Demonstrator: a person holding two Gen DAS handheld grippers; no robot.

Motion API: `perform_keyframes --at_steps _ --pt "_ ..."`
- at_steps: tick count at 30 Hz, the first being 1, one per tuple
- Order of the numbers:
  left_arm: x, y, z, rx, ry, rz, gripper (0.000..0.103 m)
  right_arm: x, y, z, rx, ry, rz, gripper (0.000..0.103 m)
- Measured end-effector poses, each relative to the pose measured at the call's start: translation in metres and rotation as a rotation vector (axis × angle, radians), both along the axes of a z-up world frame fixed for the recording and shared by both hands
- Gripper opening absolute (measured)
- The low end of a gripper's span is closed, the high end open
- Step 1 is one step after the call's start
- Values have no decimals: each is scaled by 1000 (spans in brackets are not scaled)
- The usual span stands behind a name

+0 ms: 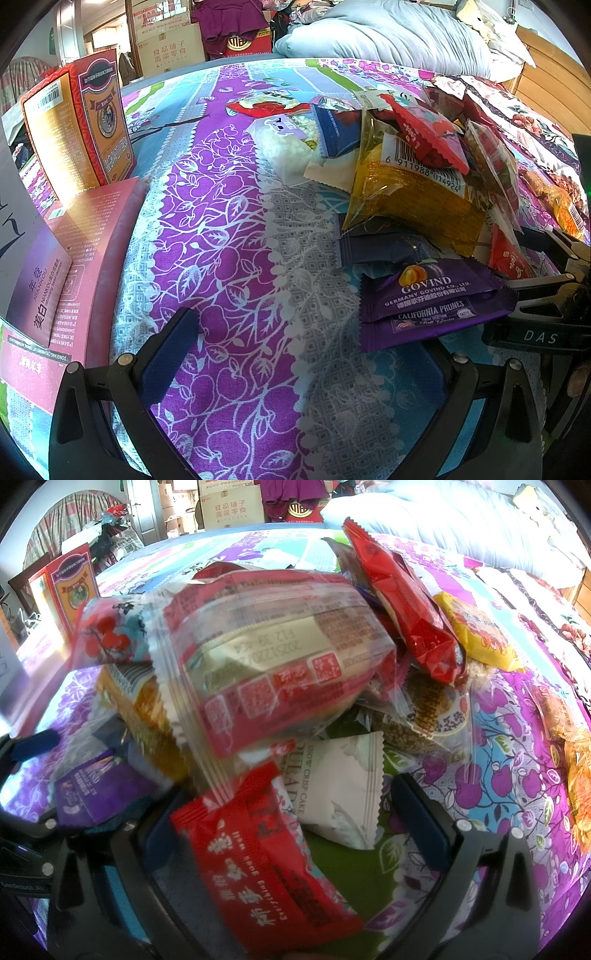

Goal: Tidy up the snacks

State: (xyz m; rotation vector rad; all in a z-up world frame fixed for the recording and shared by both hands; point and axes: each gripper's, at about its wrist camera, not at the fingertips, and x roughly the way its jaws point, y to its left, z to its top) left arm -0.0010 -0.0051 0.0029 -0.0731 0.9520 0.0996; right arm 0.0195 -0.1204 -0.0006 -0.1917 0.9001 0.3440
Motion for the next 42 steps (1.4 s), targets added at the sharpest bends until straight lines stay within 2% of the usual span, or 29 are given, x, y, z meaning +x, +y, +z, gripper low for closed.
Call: perform_keyframes --at_steps 26,30,33,35,38,40,42 --pt "10 2 2 -4 11 -7 103 5 6 3 -28 16 9 103" --pt "7 -1 2 -2 11 -3 103 4 2 9 -34 58 43 103" --pt "9 2 3 -17 21 15 103 -5 -2 13 -34 95 126 103" --pt "12 2 4 -23 40 49 103 -17 -6 15 -47 81 181 103" --pt "10 -4 4 -8 38 125 103 -32 -16 14 -47 76 202 103" --pt "2 -7 3 14 -3 129 103 -40 -21 11 -33 58 200 103" --pt "3 -5 3 2 -1 130 103 -44 -23 9 -25 39 196 103"
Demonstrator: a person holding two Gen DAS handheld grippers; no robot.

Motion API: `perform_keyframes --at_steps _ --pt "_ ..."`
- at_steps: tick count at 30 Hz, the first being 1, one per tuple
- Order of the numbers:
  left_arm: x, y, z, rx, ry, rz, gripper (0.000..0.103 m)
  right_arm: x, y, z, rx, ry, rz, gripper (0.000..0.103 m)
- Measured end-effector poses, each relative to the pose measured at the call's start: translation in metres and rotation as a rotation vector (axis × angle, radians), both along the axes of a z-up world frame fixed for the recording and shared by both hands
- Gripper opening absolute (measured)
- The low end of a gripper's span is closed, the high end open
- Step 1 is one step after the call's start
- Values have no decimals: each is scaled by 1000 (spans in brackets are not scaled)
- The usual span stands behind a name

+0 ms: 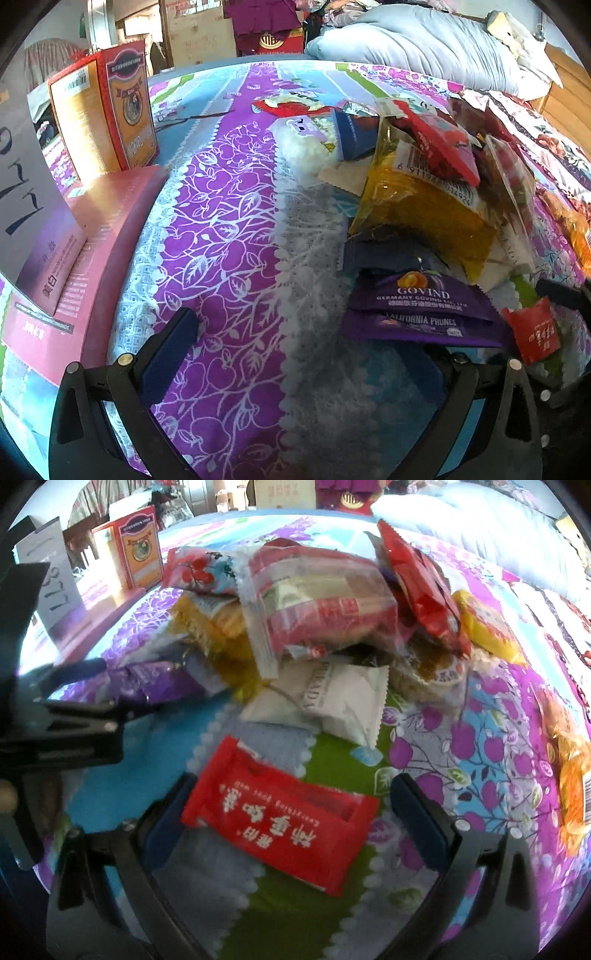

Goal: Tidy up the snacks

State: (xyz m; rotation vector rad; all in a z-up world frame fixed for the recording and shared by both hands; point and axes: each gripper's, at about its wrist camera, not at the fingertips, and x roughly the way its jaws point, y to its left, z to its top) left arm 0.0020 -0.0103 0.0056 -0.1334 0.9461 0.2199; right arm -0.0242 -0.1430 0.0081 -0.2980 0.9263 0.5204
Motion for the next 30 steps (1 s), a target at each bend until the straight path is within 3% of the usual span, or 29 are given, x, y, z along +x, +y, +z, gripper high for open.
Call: perform_keyframes --at_steps 4,8,11,18,25,26,27,28,30 --pt "-1 2 1 -9 -2 -10 103 -4 0 0 1 -8 -4 103" --pt "-5 3 1 -21 -9 -33 103 -5 -6 9 -14 53 5 102" --pt "-12 4 2 -23 -16 -47 103 -7 -19 36 67 61 18 94" --pt "-31 4 6 -48 -45 -75 103 12 -26 94 192 -51 44 95" --pt "-44 3 7 -54 -51 -88 103 61 7 69 95 6 86 94" --pt "-45 3 7 -51 -49 -89 103 59 7 68 90 5 93 92" --pt "-45 3 7 -50 -48 -91 103 60 9 67 80 8 103 74" --pt "-46 3 7 -52 -49 -92 103 62 7 62 66 22 96 67" --pt "-47 4 9 -61 -52 -90 103 63 -6 63 116 85 66 58"
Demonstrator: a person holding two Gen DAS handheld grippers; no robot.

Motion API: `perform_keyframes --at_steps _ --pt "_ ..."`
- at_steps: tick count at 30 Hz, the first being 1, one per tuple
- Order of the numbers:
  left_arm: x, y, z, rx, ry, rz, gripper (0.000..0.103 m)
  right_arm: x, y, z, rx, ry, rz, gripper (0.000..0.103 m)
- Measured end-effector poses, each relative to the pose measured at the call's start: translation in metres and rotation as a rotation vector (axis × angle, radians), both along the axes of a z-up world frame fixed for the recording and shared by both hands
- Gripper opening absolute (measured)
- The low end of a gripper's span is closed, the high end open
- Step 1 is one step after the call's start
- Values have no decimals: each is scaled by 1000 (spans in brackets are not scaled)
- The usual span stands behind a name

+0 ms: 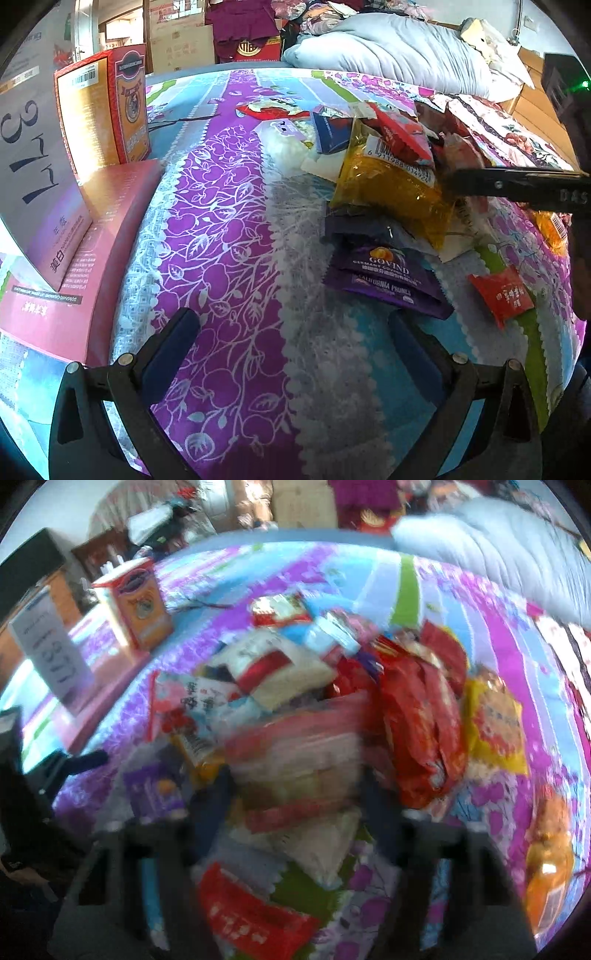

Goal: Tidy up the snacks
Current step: 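Grasp the purple GOVIND prunes packet with the left gripper while the right gripper grasps a clear cake packet, then carry the purple packet and clear cake packet toward the light-blue basket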

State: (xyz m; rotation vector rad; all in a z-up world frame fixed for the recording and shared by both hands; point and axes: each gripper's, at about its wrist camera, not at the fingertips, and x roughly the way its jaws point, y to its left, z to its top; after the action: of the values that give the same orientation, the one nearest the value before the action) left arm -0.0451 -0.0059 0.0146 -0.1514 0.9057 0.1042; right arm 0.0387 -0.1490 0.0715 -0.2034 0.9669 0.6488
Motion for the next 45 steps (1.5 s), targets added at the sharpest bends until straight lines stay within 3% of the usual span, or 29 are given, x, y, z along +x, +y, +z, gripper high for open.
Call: perform_keyframes --at_steps 1,5,8,11,13,18,21,23,26,32,33,35,41,45 --pt "-1 1 1 -8 0 0 103 -4 -9 5 37 9 -13 58" --pt "-10 9 10 -86 -15 -4 87 -34 -35 27 149 -8 -20 57" --pt "-14 13 18 -253 -34 -46 77 -59 -54 29 181 0 -43 58" --pt "-11 15 18 -439 -38 -42 77 -71 -68 22 197 40 -74 58" --pt "-2 8 16 -416 -11 -31 77 -79 -76 18 192 55 -83 58" --pt "21 -19 20 -192 -19 -35 77 -79 -86 15 208 79 -96 58" --pt "32 -40 18 -48 5 -136 78 -78 -91 16 217 72 -95 58" --pt "38 -43 8 -7 50 -193 80 -78 -90 16 224 77 -89 58" --pt "35 -38 5 -16 46 -205 83 -80 -91 16 230 67 -83 58" --pt "19 -40 8 -11 58 -245 74 -81 -95 20 266 58 -86 58" --pt "14 -40 8 -18 57 -255 51 -82 -94 22 267 48 -82 58" --pt "7 -35 9 -52 53 -257 48 -84 -93 24 265 35 -77 58" --pt "-7 -36 27 -69 7 -265 47 -86 -89 27 278 27 -78 58" --pt "-18 -32 61 -84 -79 -228 47 -90 -81 39 271 1 -57 58"
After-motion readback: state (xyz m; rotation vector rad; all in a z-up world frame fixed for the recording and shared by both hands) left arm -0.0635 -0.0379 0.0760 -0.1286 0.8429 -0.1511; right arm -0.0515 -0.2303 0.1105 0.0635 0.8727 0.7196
